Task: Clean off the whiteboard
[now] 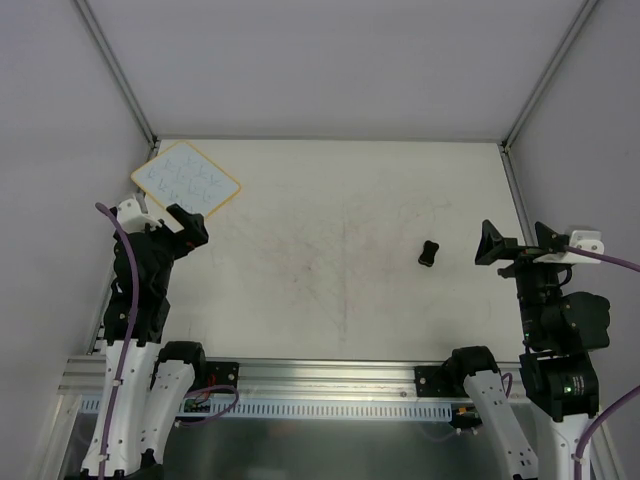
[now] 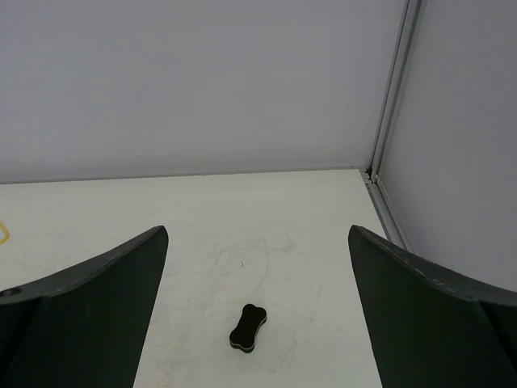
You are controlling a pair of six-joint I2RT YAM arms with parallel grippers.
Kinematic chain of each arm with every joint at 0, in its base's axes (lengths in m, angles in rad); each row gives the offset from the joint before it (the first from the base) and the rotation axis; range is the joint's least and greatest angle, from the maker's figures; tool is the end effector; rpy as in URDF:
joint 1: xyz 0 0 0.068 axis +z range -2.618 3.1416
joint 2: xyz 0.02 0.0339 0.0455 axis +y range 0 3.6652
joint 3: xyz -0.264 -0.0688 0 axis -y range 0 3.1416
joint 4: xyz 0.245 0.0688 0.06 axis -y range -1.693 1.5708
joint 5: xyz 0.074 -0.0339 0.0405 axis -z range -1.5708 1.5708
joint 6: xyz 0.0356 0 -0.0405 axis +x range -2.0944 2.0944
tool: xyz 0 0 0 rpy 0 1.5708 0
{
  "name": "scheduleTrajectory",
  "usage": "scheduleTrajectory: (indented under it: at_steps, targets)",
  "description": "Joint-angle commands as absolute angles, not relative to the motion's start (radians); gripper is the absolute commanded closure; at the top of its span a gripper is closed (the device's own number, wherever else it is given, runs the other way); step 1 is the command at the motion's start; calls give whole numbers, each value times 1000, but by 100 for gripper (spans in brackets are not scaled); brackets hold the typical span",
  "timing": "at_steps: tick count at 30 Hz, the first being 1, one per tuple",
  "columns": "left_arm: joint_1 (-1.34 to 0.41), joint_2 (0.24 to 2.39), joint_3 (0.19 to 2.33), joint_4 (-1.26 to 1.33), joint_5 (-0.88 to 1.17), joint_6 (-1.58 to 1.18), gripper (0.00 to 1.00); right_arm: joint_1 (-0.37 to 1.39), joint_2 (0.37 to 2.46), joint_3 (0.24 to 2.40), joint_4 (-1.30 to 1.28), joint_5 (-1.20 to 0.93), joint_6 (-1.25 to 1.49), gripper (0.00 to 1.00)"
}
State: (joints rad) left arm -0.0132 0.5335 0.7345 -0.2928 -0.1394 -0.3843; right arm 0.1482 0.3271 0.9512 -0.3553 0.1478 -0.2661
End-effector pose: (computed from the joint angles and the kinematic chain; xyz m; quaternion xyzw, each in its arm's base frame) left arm 0.1296 0.0032 0.3454 -0.1821 0.7157 -0.0823 0.6692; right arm 0.0394 0.0006 0.4192 -0.0668 0.6035 -0.0914 0.7893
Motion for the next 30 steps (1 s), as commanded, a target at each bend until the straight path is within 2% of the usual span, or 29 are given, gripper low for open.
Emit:
scheduleTrajectory:
  at_steps: [1, 4, 8, 12, 19, 26, 30]
  targets:
    - [-15, 525, 713, -285, -152, -408, 1, 164, 337, 946, -328, 146, -270, 1]
    - [-15, 535, 700, -287, -152, -417, 1, 170, 337, 931, -342, 86, -252, 1]
    - [-15, 606, 703, -290, -141, -440, 1, 172, 383, 905, -374, -179, -212, 1]
    - [-15, 798, 755, -291, -149, -471, 1, 172, 491, 910, -454, -324, -176, 1]
    - [-15, 1221, 986, -288, -140, -505, 1, 172, 603, 888, -457, -285, -77, 1]
    - [-14, 1664, 1369, -290, -138, -439, 1, 172, 757, 899, -400, -288, -72, 1]
    - [-12, 1892, 1517, -290, -100, -440, 5, 172, 850, 959, -400, -298, -63, 1]
